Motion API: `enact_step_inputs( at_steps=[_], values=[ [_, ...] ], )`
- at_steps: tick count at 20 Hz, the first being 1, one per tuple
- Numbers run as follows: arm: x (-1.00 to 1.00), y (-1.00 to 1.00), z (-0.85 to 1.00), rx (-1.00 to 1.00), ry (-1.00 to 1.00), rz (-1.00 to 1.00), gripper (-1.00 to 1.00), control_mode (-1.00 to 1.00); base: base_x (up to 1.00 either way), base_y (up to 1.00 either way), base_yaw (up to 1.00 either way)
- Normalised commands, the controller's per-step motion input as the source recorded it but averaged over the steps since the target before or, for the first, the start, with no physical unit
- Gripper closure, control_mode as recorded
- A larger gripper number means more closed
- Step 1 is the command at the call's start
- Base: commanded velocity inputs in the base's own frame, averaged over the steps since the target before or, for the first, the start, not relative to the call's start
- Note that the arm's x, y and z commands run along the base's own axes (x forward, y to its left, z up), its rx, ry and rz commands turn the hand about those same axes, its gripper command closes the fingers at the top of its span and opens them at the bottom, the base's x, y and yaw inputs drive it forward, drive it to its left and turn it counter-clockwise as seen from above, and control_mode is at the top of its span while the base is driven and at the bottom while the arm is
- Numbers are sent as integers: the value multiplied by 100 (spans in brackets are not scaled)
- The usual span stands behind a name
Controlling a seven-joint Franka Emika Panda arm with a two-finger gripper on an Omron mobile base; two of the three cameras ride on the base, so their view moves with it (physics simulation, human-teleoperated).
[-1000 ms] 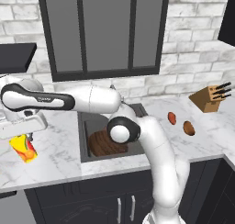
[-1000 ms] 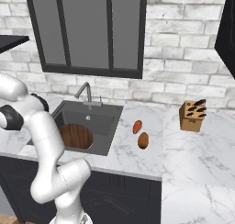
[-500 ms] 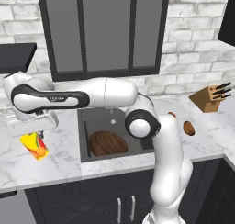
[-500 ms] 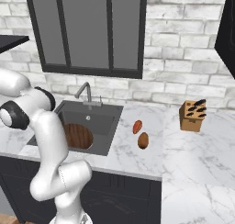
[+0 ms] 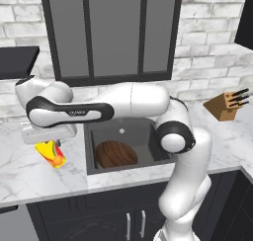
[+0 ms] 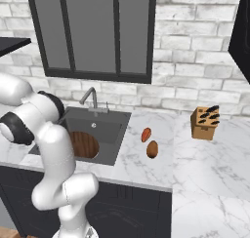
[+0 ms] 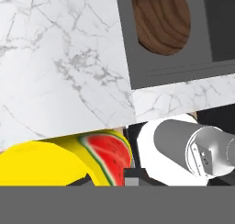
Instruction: Remove the potato and sweet potato from the sink. Then move the bowl and cup from the counter to the sink for washing.
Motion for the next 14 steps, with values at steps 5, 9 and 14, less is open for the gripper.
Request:
enact_step_inputs(
  at_steps=[5, 9, 14],
  values=[
    [0, -45, 17, 0, 0, -3, 100, -100, 0, 0, 0],
    [-1, -46, 15, 0, 0, -2, 100, -100, 0, 0, 0],
    [-1, -44, 11, 0, -3, 0, 100, -100, 0, 0, 0]
  ],
)
